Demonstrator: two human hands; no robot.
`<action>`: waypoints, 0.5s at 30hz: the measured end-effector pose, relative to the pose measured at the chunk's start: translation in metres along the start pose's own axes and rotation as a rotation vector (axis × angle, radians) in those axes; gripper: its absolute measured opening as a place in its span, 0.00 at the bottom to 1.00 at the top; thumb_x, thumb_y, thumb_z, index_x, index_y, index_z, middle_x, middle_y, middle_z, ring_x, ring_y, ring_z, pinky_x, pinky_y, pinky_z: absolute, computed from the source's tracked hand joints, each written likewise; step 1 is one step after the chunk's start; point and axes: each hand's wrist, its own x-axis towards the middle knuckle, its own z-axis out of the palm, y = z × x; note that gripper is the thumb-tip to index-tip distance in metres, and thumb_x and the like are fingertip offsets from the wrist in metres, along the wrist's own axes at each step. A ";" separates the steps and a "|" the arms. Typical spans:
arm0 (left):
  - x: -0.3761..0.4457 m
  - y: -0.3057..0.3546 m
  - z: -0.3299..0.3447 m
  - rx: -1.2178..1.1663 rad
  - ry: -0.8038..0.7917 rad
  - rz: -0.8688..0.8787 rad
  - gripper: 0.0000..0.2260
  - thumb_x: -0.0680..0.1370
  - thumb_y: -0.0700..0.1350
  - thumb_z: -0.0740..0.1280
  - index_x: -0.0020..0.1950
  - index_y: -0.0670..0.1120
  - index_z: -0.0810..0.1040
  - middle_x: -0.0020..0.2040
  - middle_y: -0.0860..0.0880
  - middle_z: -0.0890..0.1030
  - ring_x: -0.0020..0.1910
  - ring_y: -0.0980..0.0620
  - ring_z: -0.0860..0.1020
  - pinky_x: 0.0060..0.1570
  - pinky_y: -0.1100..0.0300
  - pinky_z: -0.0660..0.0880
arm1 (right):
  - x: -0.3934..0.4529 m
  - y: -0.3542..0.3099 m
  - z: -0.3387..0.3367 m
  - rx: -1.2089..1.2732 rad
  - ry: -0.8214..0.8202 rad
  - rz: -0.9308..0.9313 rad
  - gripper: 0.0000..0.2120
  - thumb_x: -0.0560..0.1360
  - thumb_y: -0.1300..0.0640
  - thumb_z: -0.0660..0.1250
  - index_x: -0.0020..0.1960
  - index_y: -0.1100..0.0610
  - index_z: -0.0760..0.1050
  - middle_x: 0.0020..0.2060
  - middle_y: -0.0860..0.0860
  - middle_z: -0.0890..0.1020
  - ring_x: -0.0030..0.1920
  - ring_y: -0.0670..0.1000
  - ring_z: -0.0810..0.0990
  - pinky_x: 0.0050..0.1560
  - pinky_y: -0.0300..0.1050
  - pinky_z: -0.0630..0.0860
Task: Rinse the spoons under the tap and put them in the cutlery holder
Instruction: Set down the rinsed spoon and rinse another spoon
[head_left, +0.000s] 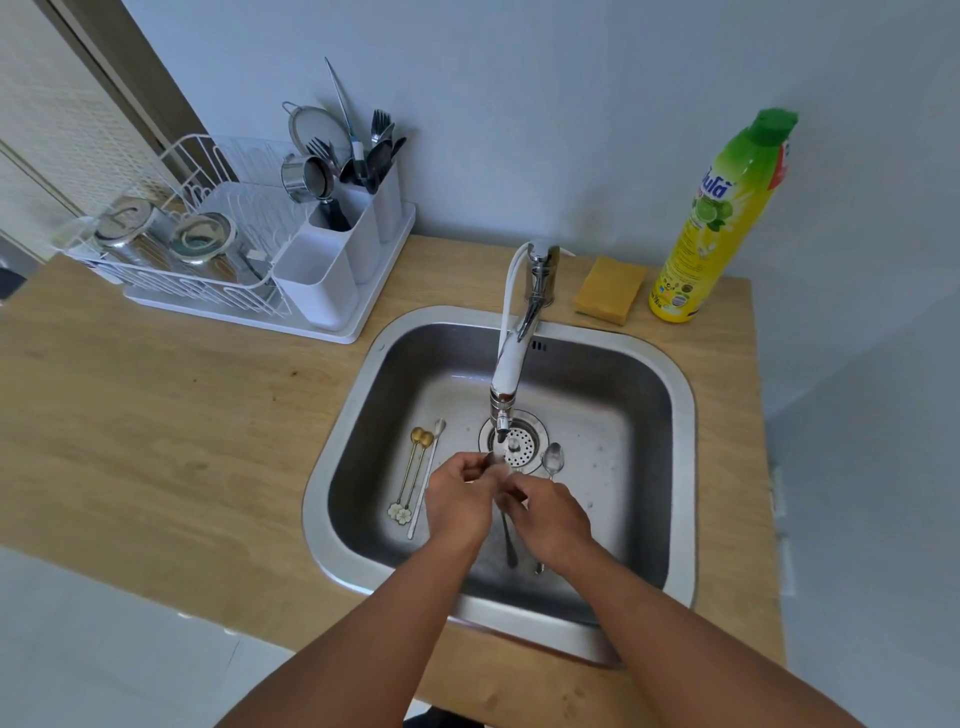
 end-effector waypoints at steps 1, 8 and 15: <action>0.000 0.003 0.002 -0.008 0.007 0.004 0.05 0.74 0.50 0.79 0.46 0.52 0.86 0.40 0.55 0.88 0.43 0.57 0.86 0.47 0.61 0.82 | 0.000 0.000 0.000 0.000 0.007 -0.005 0.07 0.82 0.44 0.63 0.54 0.43 0.80 0.51 0.44 0.86 0.49 0.50 0.83 0.49 0.51 0.81; -0.003 0.011 0.000 0.033 -0.043 -0.022 0.16 0.80 0.60 0.69 0.36 0.55 0.86 0.33 0.53 0.83 0.34 0.55 0.79 0.36 0.59 0.77 | 0.003 0.007 -0.003 -0.075 0.052 -0.009 0.09 0.82 0.43 0.61 0.56 0.41 0.79 0.48 0.43 0.86 0.48 0.51 0.83 0.45 0.47 0.78; 0.000 0.006 -0.012 -0.079 -0.222 -0.153 0.10 0.78 0.60 0.72 0.47 0.56 0.88 0.35 0.58 0.85 0.40 0.54 0.78 0.36 0.60 0.75 | 0.002 0.011 -0.004 -0.111 0.039 -0.106 0.05 0.83 0.44 0.59 0.55 0.40 0.73 0.45 0.42 0.84 0.44 0.51 0.82 0.39 0.45 0.73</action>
